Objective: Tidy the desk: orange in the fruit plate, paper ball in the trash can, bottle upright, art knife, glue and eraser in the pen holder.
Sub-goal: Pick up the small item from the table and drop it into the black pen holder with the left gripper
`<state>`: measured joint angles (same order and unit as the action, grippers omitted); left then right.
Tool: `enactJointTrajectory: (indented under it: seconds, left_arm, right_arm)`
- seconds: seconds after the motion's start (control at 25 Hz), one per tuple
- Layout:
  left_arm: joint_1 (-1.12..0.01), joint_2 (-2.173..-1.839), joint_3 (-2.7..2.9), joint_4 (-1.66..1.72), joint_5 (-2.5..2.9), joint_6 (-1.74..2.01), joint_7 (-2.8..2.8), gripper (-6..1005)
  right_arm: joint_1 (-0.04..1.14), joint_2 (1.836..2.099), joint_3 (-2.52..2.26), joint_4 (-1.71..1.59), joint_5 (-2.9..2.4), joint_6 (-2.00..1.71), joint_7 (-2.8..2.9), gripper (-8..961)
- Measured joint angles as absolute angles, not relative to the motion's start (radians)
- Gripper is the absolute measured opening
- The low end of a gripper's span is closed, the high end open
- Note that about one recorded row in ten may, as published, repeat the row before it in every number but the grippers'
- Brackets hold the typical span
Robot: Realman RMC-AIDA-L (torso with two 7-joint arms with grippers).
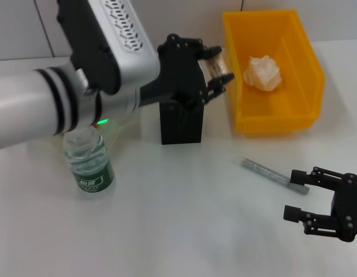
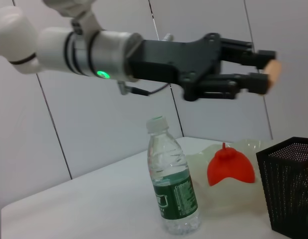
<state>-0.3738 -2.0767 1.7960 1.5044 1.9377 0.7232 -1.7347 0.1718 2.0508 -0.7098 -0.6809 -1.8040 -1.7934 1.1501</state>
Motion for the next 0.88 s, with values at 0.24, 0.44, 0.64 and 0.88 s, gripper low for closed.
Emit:
enactJointTrajectory:
  seconds: [0.24, 0.44, 0.64, 0.88]
  left_arm:
    - [-0.452, -2.078, 1.837, 1.363, 1.947, 0.566, -1.726, 405]
    - [-0.511, -2.079, 1.86, 1.254, 1.969, 0.459, -1.726, 405]
    - [-0.532, -2.079, 1.872, 1.207, 2.009, 0.428, -1.726, 405]
    - [-0.532, -2.08, 1.879, 1.197, 2.026, 0.425, -1.727, 406]
  right_arm:
    - [0.18, 2.051, -0.713, -0.681, -1.807, -1.795, 1.15, 790]
    - [0.187, 2.051, -0.707, -0.681, -1.821, -1.797, 1.15, 790]
    - [0.194, 2.051, -0.706, -0.681, -1.826, -1.794, 1.154, 790]
    - [0.198, 2.051, -0.706, -0.681, -1.827, -1.792, 1.155, 790]
